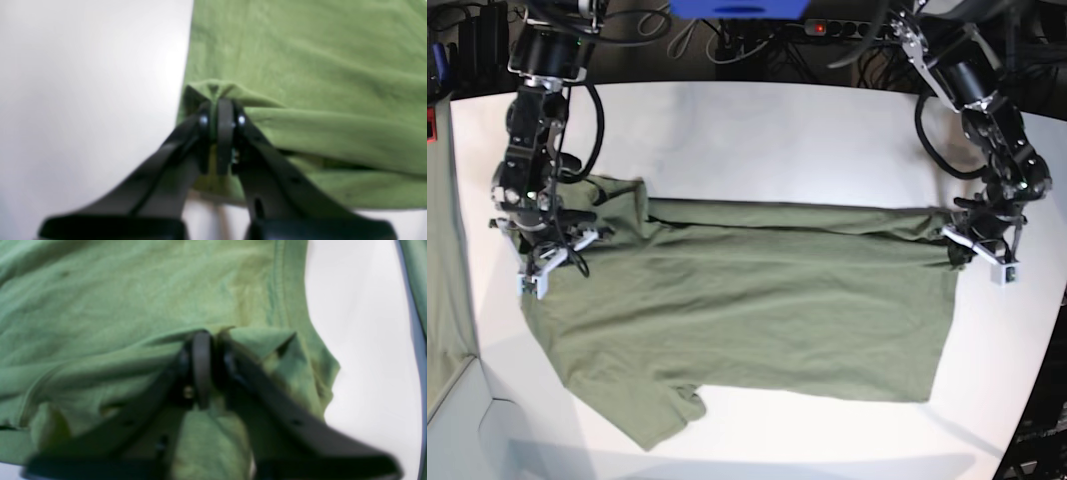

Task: Layout the t-shirt on the table in an organized manner, then fold the t-shirt properly
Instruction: 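Lift the shoulder edge with both grippers and fold it toward the hem, then lower the folded edge onto the shirt and adjust the right gripper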

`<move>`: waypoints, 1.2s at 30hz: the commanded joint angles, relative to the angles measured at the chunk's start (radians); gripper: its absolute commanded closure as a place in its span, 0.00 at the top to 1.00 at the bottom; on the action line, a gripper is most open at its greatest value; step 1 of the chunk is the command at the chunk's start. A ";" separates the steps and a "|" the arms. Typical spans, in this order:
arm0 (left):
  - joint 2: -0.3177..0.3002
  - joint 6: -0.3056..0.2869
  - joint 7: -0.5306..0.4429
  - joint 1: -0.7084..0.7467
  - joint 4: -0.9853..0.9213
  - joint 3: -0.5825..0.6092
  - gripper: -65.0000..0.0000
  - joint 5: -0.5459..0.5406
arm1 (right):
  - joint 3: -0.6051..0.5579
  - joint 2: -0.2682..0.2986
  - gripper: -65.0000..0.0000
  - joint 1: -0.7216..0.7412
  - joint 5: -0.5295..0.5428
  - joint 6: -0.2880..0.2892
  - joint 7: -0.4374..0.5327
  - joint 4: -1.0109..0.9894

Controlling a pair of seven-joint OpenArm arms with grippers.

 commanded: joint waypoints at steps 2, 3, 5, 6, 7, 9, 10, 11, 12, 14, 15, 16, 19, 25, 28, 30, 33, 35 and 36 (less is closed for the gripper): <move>-0.036 0.000 -0.021 -0.029 0.001 0.026 0.10 -0.019 | -0.002 0.011 0.28 0.016 -0.001 0.004 0.015 0.016; -0.041 0.000 -0.028 -0.029 -0.003 0.047 0.16 -0.026 | -0.010 0.021 0.33 0.015 -0.001 0.004 0.015 0.017; -0.048 0.000 -0.028 -0.027 -0.003 0.070 0.30 -0.027 | -0.030 0.039 0.42 0.010 -0.001 0.004 0.015 0.024; -0.048 0.000 -0.028 -0.026 -0.003 0.078 0.37 -0.029 | -0.036 0.040 0.45 0.006 -0.001 0.004 0.015 0.030; -0.048 0.000 -0.028 -0.026 0.001 0.079 0.44 -0.029 | -0.035 0.042 0.48 -0.002 -0.001 0.004 0.014 0.043; -0.042 -0.008 -0.028 -0.021 0.012 0.075 0.58 -0.029 | -0.031 0.044 0.51 -0.040 -0.001 0.004 0.014 0.097; -0.042 -0.009 -0.028 -0.021 0.010 0.075 0.63 -0.029 | -0.031 0.044 0.51 -0.059 -0.001 0.004 0.014 0.120; -0.042 -0.009 -0.028 -0.021 0.009 0.075 0.66 -0.029 | -0.031 0.044 0.52 -0.082 -0.001 0.004 0.014 0.146; -0.042 -0.011 -0.028 -0.021 0.009 0.075 0.67 -0.030 | -0.031 0.042 0.52 -0.109 -0.001 0.004 0.014 0.175; -0.045 -0.011 -0.029 -0.010 0.010 0.075 0.67 -0.030 | -0.030 0.039 0.52 -0.151 -0.001 0.002 0.014 0.206; -0.045 -0.011 -0.029 -0.003 0.010 0.075 0.67 -0.030 | -0.030 0.039 0.52 -0.174 -0.001 0.002 0.014 0.212; -0.048 -0.012 -0.029 -0.001 0.010 0.075 0.67 -0.030 | -0.028 0.039 0.52 -0.194 0.000 0.002 0.018 0.212; -0.050 -0.012 -0.029 -0.001 0.010 0.075 0.67 -0.030 | -0.028 0.037 0.51 -0.225 0.002 0.002 0.025 0.197; -0.050 -0.012 -0.029 -0.001 0.010 0.075 0.67 -0.030 | -0.027 0.037 0.51 -0.254 0.002 0.002 0.025 0.165; -0.050 -0.012 -0.029 0.000 0.010 0.075 0.67 -0.030 | -0.015 0.027 0.51 -0.266 0.002 0.002 0.025 0.165; -0.050 -0.012 -0.029 0.005 0.010 0.073 0.67 -0.030 | -0.015 0.014 0.44 -0.271 0.002 0.002 0.025 0.165; -0.051 -0.012 -0.029 0.017 0.010 0.073 0.67 -0.030 | -0.015 0.010 0.22 -0.272 0.002 0.002 0.015 0.162; -0.051 -0.012 -0.029 0.020 0.010 0.073 0.67 -0.030 | -0.015 0.008 0.03 -0.284 0.002 0.002 0.017 0.162; -0.051 -0.012 -0.029 0.020 0.010 0.073 0.67 -0.030 | -0.015 0.007 0.00 -0.284 0.002 0.002 0.015 0.162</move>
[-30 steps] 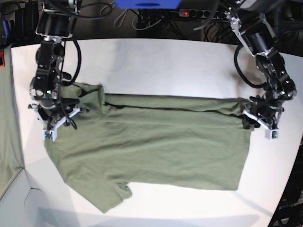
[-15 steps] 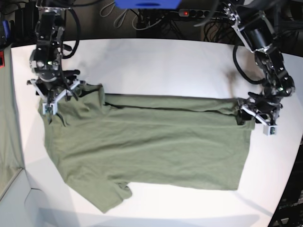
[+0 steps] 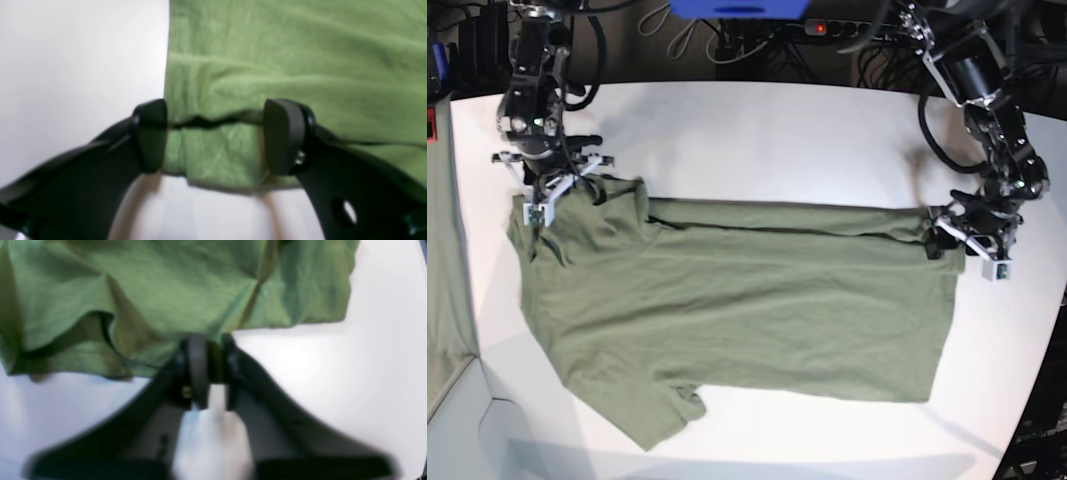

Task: Layout the t-shirt on the table in an organized manner, then fold the t-shirt properly
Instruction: 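Lower the folded edge onto the shirt and adjust the right gripper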

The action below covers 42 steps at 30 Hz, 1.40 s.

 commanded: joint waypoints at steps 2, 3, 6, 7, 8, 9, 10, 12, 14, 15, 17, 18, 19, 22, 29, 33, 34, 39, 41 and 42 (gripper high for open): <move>-0.013 -0.005 -0.018 -0.021 0.018 -0.001 0.67 -0.014 | 0.004 -0.001 0.00 0.009 -0.002 0.002 0.012 0.023; -0.013 -0.005 -0.018 -0.021 0.018 -0.001 0.67 -0.014 | 0.004 -0.001 0.00 0.008 -0.002 0.002 0.012 0.035; -0.013 -0.005 -0.018 -0.012 0.018 -0.001 0.67 -0.014 | 0.011 0.002 0.00 0.009 -0.002 0.002 0.013 0.095; -0.013 -0.005 -0.018 -0.007 0.020 -0.001 0.67 -0.014 | 0.016 -0.001 0.00 0.014 -0.002 0.002 0.012 0.115; -0.013 -0.005 -0.018 -0.003 0.029 -0.001 0.67 -0.014 | 0.016 -0.001 0.00 0.022 -0.002 0.002 0.012 0.141; -0.013 -0.005 -0.018 -0.001 0.038 -0.001 0.67 -0.014 | 0.016 -0.001 0.00 0.043 -0.002 0.002 0.012 0.164; -0.013 -0.005 -0.018 0.001 0.046 -0.001 0.67 -0.014 | 0.016 -0.001 0.00 0.062 -0.002 0.002 0.010 0.178; -0.013 -0.005 -0.018 0.005 0.055 -0.001 0.67 -0.014 | 0.011 0.001 0.00 0.101 -0.002 0.002 0.010 0.183; -0.013 -0.005 -0.018 0.010 0.057 -0.001 0.67 -0.014 | 0.010 0.002 0.00 0.163 -0.002 0.002 0.009 0.175; -0.014 -0.005 -0.018 0.010 0.057 -0.001 0.67 -0.014 | 0.008 0.002 0.00 0.189 -0.002 0.002 0.003 0.163; -0.014 -0.005 -0.018 0.008 0.057 -0.001 0.67 -0.014 | 0.008 0.002 0.00 0.250 -0.002 0.002 -0.014 0.128; -0.014 -0.005 -0.018 0.007 0.057 -0.001 0.67 -0.014 | 0.008 0.002 0.00 0.278 -0.002 0.002 -0.019 0.108; -0.014 -0.005 -0.018 0.005 0.057 -0.001 0.67 -0.014 | 0.008 0.002 0.00 0.304 -0.002 0.002 -0.019 0.080; -0.014 -0.005 -0.018 0.004 0.057 -0.001 0.67 -0.014 | 0.008 0.001 0.00 0.375 -0.002 0.002 -0.019 -0.003; -0.014 -0.005 -0.018 -0.033 0.057 -0.001 0.67 -0.014 | 0.008 0.004 0.00 0.514 -0.002 0.002 -0.010 -0.176; -0.014 -0.005 -0.018 -0.072 0.057 0.001 0.67 -0.014 | 0.007 0.024 0.00 0.582 -0.002 0.002 -0.011 -0.268; -0.014 -0.005 -0.018 -0.079 0.057 0.001 0.67 -0.014 | 0.007 0.026 0.00 0.596 -0.002 0.002 -0.014 -0.288; -0.030 -0.002 -0.018 -0.101 0.057 0.001 0.67 -0.014 | -0.013 0.052 0.14 0.638 -0.003 0.002 -0.017 -0.382; -0.033 -0.002 -0.011 -0.101 0.057 0.001 0.67 -0.014 | -0.032 0.076 0.28 0.635 -0.003 0.002 -0.017 -0.396; -0.033 -0.002 -0.009 -0.096 0.057 0.001 0.67 -0.014 | -0.044 0.082 0.33 0.631 -0.003 0.004 -0.017 -0.397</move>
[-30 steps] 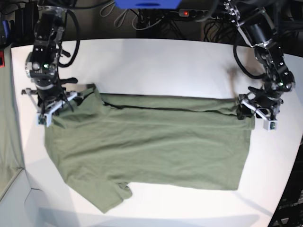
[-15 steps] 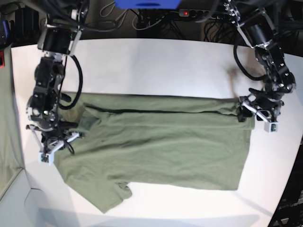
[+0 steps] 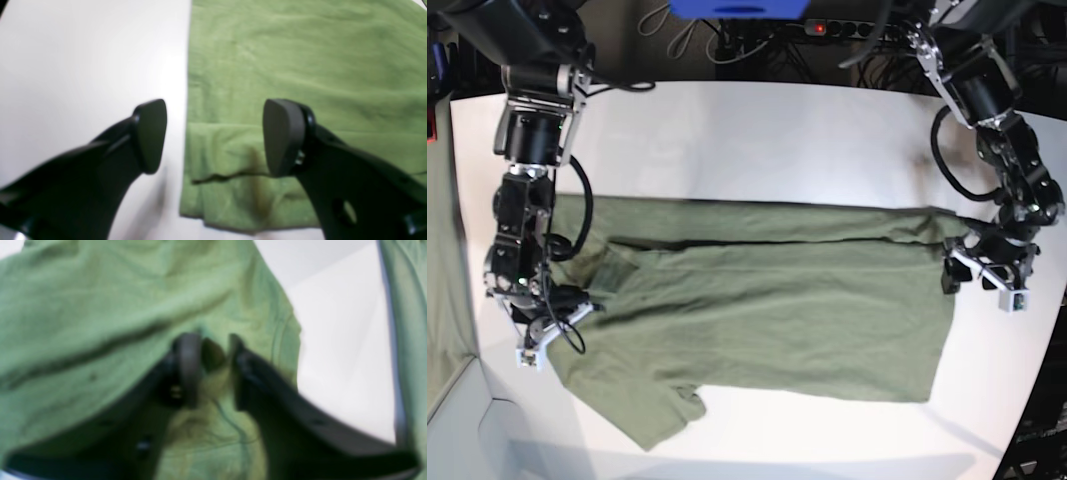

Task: Layout the t-shirt on the table in an organized manner, then fold the t-shirt properly
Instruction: 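Lower the folded edge onto the shirt and adjust the right gripper, then grasp the folded collar-side edge corners with both grippers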

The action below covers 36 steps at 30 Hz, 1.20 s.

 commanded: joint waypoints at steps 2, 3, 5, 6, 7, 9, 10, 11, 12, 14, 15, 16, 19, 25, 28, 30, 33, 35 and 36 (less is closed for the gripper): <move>-0.011 -0.004 -0.011 0.004 0.018 0.000 0.67 -0.016 | -0.012 0.016 0.42 0.014 0.000 0.004 0.022 0.027; -0.011 -0.004 -0.019 0.028 0.020 0.000 0.67 -0.016 | -0.012 0.016 0.47 -0.001 0.000 0.004 0.022 0.045; -0.011 -0.004 -0.022 0.077 0.043 0.000 0.67 -0.016 | -0.001 0.022 0.54 -0.052 0.000 0.004 0.022 0.118; -0.008 -0.004 -0.022 0.099 0.052 0.000 0.67 -0.016 | 0.013 0.030 0.56 -0.085 0.001 0.004 0.023 0.165; -0.007 -0.004 -0.023 0.112 0.054 0.000 0.67 -0.016 | 0.025 0.030 0.58 -0.119 0.001 0.004 0.028 0.208; -0.007 -0.004 -0.023 0.123 0.051 0.000 0.67 -0.016 | 0.043 0.022 0.59 -0.165 0.001 0.004 0.029 0.274; -0.005 -0.004 -0.023 0.125 0.049 0.000 0.67 -0.016 | 0.051 0.018 0.59 -0.187 0.001 0.004 0.029 0.305; -0.005 -0.004 -0.023 0.132 0.047 0.000 0.67 -0.016 | 0.062 0.015 0.59 -0.216 0.001 0.004 0.029 0.334; -0.005 -0.004 -0.023 0.137 0.046 0.000 0.67 -0.016 | 0.068 0.015 0.59 -0.237 0.001 0.004 0.031 0.352; -0.005 -0.004 -0.023 0.140 0.046 0.000 0.67 -0.016 | 0.073 0.013 0.59 -0.279 0.001 0.004 0.031 0.389; -0.003 -0.004 -0.023 0.140 0.046 0.000 0.67 -0.016 | 0.074 0.009 0.59 -0.294 0.001 0.004 0.031 0.404; -0.003 -0.004 -0.023 0.140 0.046 0.003 0.67 -0.016 | 0.074 0.009 0.59 -0.306 0.001 0.004 0.031 0.417; -0.002 0.004 -0.023 0.139 0.046 0.005 0.67 -0.016 | 0.074 0.009 0.59 -0.345 0.001 0.004 0.031 0.447; -0.005 0.004 -0.023 0.139 0.028 0.005 0.67 -0.008 | 0.076 0.012 0.59 -0.402 0.001 0.004 0.031 0.504; -0.011 0.004 -0.023 0.129 -0.032 0.006 0.67 -0.016 | 0.076 0.012 0.59 -0.423 0.001 0.004 0.031 0.523; -0.013 0.004 -0.023 0.114 -0.068 0.001 0.67 -0.013 | 0.076 0.013 0.59 -0.438 0.001 0.004 0.031 0.529; -0.013 0.004 -0.023 0.111 -0.088 0.006 0.67 -0.014 | 0.076 0.013 0.59 -0.452 0.001 0.004 0.031 0.529; -0.013 0.004 -0.023 0.111 -0.092 0.006 0.67 -0.011 | 0.089 0.015 0.59 -0.463 0.001 0.004 0.031 0.529; -0.013 0.001 -0.023 0.111 -0.094 0.008 0.67 -0.010 | 0.111 0.013 0.59 -0.463 0.001 0.004 0.031 0.529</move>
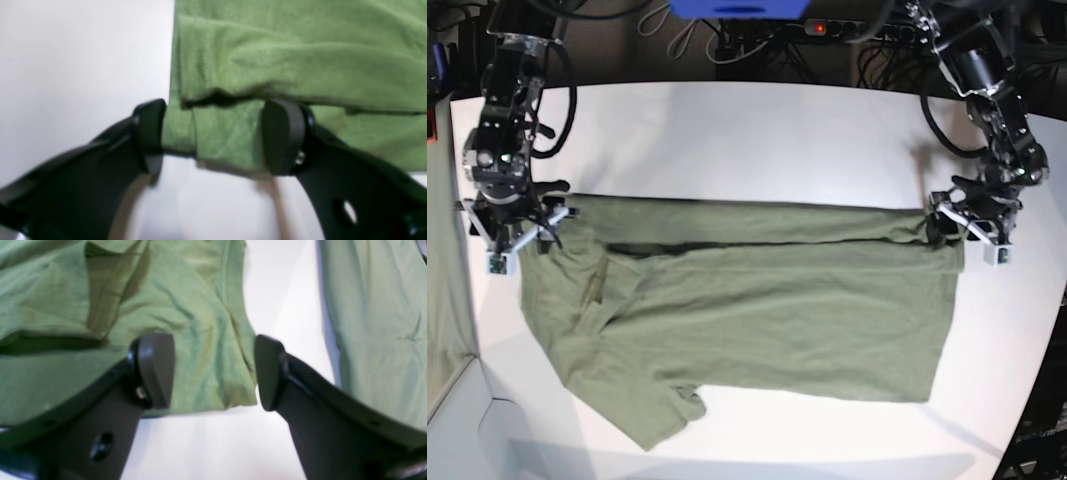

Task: Layout the t-shirt on the table in an organized manner, then fold the t-shirt properly
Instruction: 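Grasp the folded collar-side edge corners with both grippers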

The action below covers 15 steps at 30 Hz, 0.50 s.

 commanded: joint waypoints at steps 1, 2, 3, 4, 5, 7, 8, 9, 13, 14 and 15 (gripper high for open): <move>-0.009 -0.005 0.020 -0.007 0.003 0.001 0.67 0.005 | 0.036 0.012 0.59 0.011 -0.010 0.004 0.022 0.018; -0.009 -0.006 0.020 -0.007 0.005 0.001 0.67 0.005 | 0.053 0.012 0.59 0.011 -0.010 0.004 0.022 0.018; -0.009 -0.006 0.020 -0.007 0.003 0.001 0.67 0.006 | 0.067 0.012 0.59 0.011 -0.010 0.011 0.017 0.018; -0.009 -0.008 0.020 -0.007 -0.001 0.001 0.67 0.008 | 0.082 0.012 0.59 0.011 -0.010 0.030 0.014 0.016; -0.009 -0.008 0.020 -0.007 -0.003 0.003 0.67 0.008 | 0.101 0.012 0.59 0.009 -0.010 0.057 0.014 0.011; -0.009 -0.008 0.020 -0.004 -0.003 0.003 0.64 0.008 | 0.139 0.012 0.59 0.007 -0.010 0.119 0.014 0.004; -0.009 -0.008 0.020 -0.002 -0.003 0.003 0.59 0.006 | 0.159 0.011 0.59 0.001 -0.010 0.146 0.014 0.002; -0.009 -0.008 0.020 -0.002 -0.003 0.003 0.51 0.002 | 0.171 0.011 0.59 -0.008 -0.010 0.169 0.014 -0.001; -0.009 -0.008 0.020 -0.002 -0.003 0.001 0.19 0.002 | 0.176 0.009 0.59 -0.017 -0.010 0.177 0.020 -0.047; -0.009 -0.008 0.020 -0.002 -0.003 0.001 0.12 0.002 | 0.176 0.009 0.59 -0.017 -0.010 0.179 0.020 -0.059; -0.009 -0.008 0.020 -0.002 -0.003 0.000 0.06 0.002 | 0.176 0.009 0.59 -0.017 -0.010 0.179 0.022 -0.074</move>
